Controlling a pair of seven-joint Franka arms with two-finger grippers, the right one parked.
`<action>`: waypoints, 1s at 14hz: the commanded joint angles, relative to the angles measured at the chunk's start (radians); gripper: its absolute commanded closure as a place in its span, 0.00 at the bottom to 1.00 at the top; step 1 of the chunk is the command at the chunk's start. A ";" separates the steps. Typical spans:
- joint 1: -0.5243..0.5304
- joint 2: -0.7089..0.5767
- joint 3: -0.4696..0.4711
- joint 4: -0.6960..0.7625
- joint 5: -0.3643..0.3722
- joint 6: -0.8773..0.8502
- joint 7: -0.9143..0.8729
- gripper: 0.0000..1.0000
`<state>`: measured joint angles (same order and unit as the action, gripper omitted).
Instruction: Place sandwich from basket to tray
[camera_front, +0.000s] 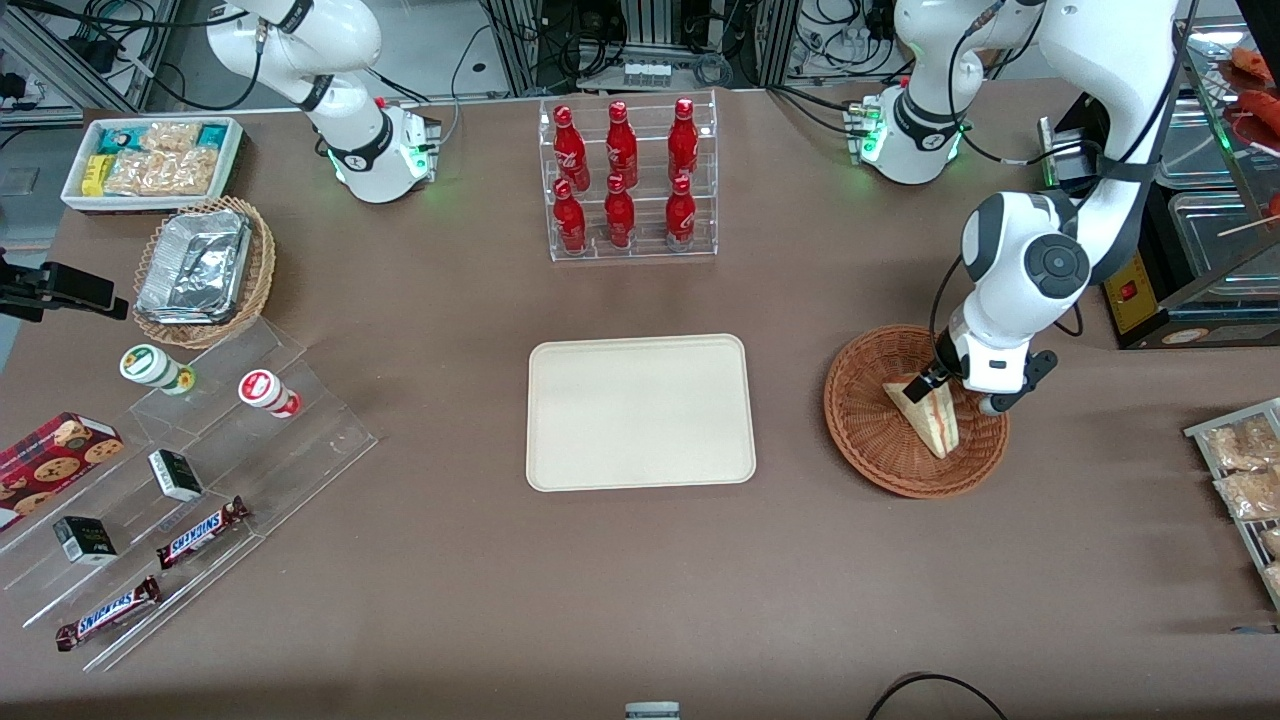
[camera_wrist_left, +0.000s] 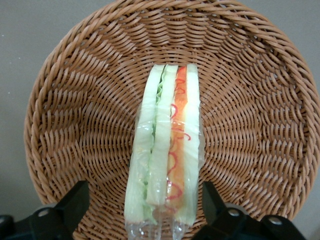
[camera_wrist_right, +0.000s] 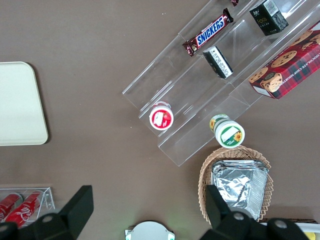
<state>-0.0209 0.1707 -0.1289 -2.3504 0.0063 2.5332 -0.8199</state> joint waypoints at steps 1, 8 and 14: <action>-0.005 0.030 0.003 0.026 0.003 0.010 0.004 1.00; -0.053 0.072 0.005 0.287 0.007 -0.313 0.010 1.00; -0.175 0.125 0.005 0.419 0.007 -0.376 0.111 1.00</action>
<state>-0.1443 0.2413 -0.1315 -1.9974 0.0085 2.1833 -0.7422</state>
